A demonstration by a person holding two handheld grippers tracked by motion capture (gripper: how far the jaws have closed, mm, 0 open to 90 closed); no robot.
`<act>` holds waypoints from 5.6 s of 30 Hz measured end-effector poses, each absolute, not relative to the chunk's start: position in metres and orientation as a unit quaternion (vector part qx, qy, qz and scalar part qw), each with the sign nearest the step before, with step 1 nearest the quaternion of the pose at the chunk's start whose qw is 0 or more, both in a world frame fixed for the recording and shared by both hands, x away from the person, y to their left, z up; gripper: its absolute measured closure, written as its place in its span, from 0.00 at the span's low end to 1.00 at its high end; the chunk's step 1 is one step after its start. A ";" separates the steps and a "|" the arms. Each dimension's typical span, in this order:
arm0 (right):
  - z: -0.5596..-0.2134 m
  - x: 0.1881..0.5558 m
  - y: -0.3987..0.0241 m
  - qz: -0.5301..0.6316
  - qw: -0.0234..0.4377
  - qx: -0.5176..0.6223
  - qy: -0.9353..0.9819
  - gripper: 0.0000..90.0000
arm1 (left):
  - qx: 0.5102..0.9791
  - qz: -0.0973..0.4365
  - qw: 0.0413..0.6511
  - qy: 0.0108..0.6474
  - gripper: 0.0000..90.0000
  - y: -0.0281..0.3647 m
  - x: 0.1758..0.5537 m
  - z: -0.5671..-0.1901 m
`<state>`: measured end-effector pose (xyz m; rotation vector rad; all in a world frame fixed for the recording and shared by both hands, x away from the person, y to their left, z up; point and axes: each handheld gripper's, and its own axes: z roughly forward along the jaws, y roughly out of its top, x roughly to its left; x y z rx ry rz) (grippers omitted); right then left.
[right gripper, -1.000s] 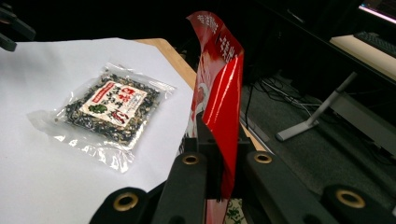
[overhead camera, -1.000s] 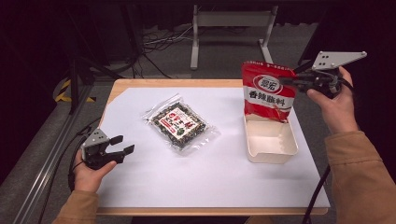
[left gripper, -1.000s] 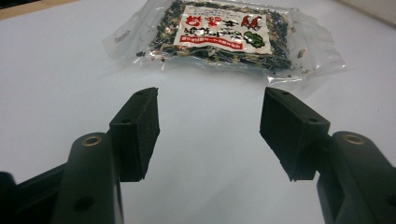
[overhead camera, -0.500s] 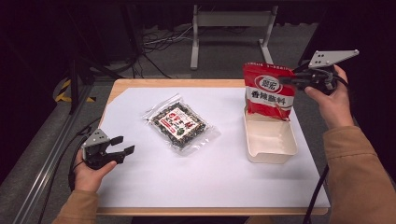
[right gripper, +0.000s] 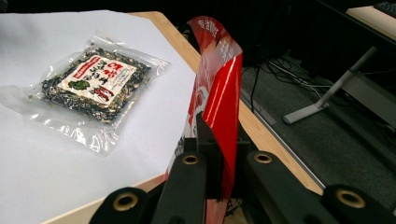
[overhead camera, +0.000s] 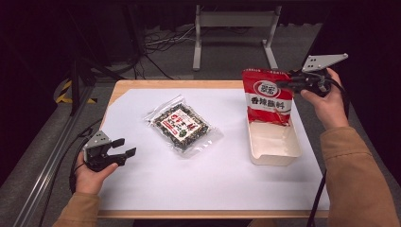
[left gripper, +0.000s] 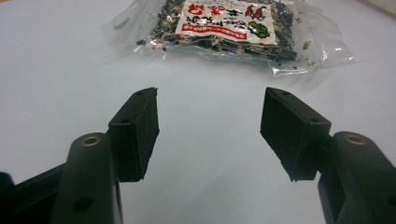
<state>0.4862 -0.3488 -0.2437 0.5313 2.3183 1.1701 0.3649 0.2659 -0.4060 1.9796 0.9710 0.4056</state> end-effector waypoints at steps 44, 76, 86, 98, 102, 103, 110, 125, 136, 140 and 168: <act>-0.281 0.490 -0.358 0.447 0.225 0.254 0.828 0.79 | 0.796 0.153 0.439 0.389 0.41 0.265 0.365 -0.406; -0.332 0.472 -0.378 0.357 0.201 0.341 0.846 0.85 | 0.799 0.151 0.438 0.383 0.41 0.264 0.366 -0.408; -0.342 0.474 -0.377 0.326 0.250 0.331 0.850 0.87 | 0.799 0.149 0.439 0.384 0.41 0.264 0.365 -0.407; -0.350 0.470 -0.373 0.283 0.221 0.355 0.863 0.92 | 0.799 0.149 0.438 0.383 0.40 0.262 0.365 -0.408; -0.358 0.471 -0.367 0.253 0.205 0.359 0.875 0.93 | 0.799 0.149 0.439 0.383 0.40 0.263 0.365 -0.408; -0.357 0.471 -0.367 0.252 0.204 0.364 0.873 0.93 | 0.799 0.149 0.439 0.384 0.40 0.263 0.366 -0.408; -0.355 0.471 -0.368 0.263 0.203 0.375 0.865 0.86 | 0.800 0.148 0.438 0.383 0.40 0.263 0.366 -0.408; -0.338 0.442 -0.381 0.370 0.246 0.407 0.798 0.46 | 0.800 0.146 0.441 0.379 0.38 0.254 0.375 -0.406; -0.314 0.397 -0.364 0.409 0.269 0.409 0.770 0.43 | 0.796 0.158 0.450 0.373 0.36 0.244 0.378 -0.400; -0.309 0.386 -0.355 0.432 0.263 0.401 0.764 0.43 | 0.793 0.158 0.457 0.371 0.34 0.243 0.377 -0.398; -0.321 0.343 -0.297 0.476 0.241 0.314 0.785 0.39 | 0.778 0.153 0.422 0.439 0.21 0.227 0.406 -0.400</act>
